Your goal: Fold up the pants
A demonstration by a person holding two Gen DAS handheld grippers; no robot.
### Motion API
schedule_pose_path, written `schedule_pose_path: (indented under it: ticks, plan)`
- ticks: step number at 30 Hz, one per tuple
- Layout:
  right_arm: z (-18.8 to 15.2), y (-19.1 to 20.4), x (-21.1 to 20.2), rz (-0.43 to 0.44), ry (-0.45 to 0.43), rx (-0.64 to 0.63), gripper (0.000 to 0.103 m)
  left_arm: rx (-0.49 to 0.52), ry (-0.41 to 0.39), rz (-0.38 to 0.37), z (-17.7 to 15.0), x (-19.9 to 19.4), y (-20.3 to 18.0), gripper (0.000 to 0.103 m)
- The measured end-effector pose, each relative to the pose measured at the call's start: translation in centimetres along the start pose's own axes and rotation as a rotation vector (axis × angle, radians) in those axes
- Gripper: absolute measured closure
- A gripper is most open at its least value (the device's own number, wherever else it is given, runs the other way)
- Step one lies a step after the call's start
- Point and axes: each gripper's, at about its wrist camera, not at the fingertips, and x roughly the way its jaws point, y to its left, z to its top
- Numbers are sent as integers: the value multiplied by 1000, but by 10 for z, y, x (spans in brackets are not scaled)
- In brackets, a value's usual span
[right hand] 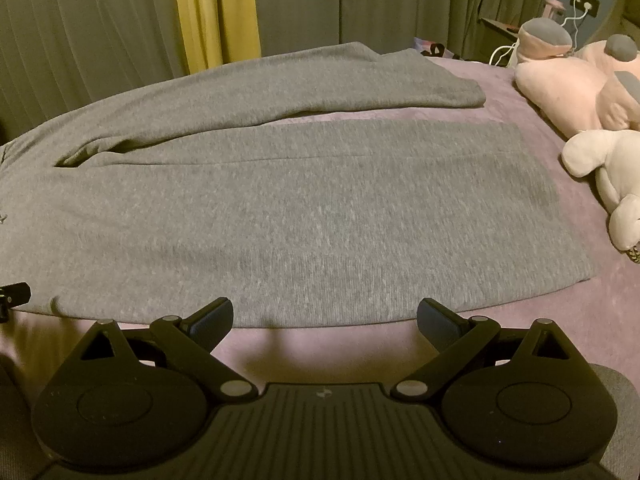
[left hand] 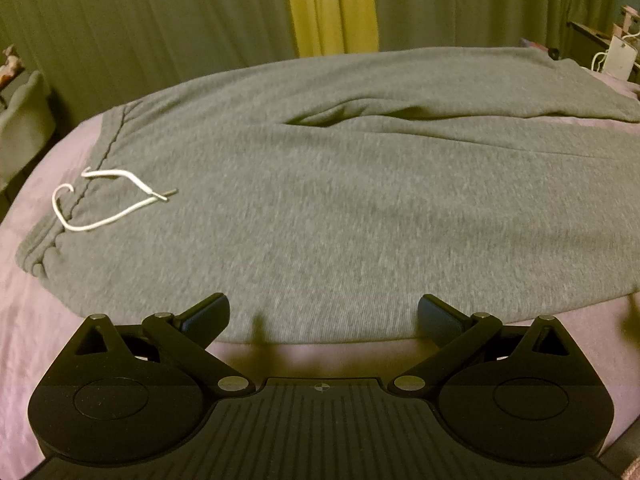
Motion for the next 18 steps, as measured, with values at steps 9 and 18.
schedule_pose_path:
  ticks: [9,18]
  plan:
    - [-1,-1,1,-1,4,4,4,-1,4,0,0,0,1,0]
    - [-2,-3,2,0,7,6,4,-1,7,2,-1,0,1,0]
